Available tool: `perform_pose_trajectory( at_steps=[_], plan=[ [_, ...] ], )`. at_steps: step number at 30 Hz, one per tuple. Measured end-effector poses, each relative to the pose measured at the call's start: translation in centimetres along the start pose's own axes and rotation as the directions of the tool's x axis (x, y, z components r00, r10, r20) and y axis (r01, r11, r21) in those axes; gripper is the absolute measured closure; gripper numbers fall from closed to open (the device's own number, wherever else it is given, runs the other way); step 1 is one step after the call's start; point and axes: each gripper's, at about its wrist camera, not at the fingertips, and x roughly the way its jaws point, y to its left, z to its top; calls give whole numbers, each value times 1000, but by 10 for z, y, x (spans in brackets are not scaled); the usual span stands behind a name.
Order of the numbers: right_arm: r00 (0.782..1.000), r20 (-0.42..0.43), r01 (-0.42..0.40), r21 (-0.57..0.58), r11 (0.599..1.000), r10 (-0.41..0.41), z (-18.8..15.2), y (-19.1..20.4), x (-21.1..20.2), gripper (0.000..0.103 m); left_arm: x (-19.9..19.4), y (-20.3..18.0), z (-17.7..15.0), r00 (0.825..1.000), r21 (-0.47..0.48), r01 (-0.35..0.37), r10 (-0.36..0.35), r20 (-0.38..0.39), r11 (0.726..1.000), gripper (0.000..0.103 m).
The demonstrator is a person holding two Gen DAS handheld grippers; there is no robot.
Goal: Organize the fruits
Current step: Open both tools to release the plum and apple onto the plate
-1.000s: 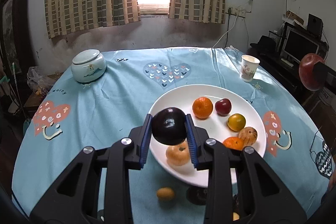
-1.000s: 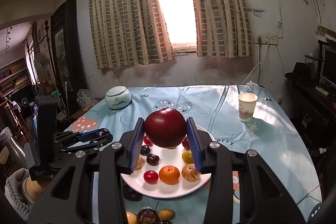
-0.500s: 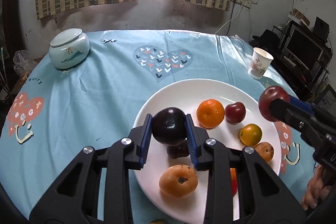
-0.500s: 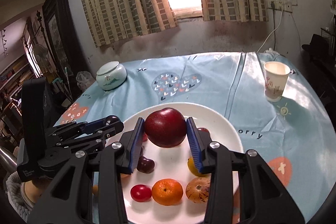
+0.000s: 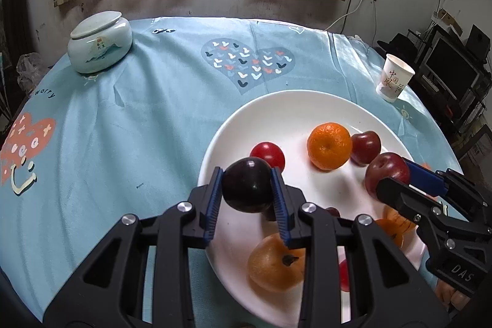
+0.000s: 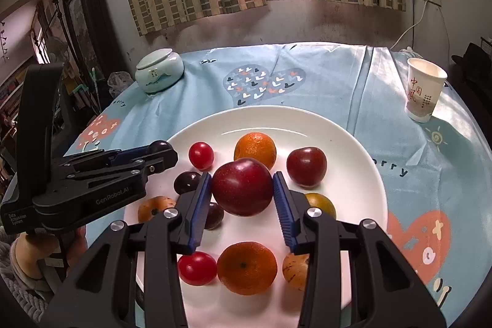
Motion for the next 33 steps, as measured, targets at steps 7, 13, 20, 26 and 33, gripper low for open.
perform_pose_trajectory(
  at_steps=[7,13,20,26,33],
  plan=[
    [999,-34,16,4,1000,-16,-5,-5,12,62,6,-5,-4,1000,21,-16,16,-7,1000,71],
    [998,-63,23,5,1000,-22,-9,-8,19,62,5,-6,-6,999,37,-46,46,5,998,59],
    [998,-63,27,-5,1000,-28,-10,-7,21,61,2,-8,-7,999,41,-37,36,12,998,48],
    [998,-61,32,-17,999,-33,-11,-5,22,61,-4,-9,-4,999,35,-34,33,30,999,41],
    [998,-51,20,-15,1000,-21,-10,-4,19,48,-15,-5,0,998,24,-39,38,59,999,35]
  ],
)
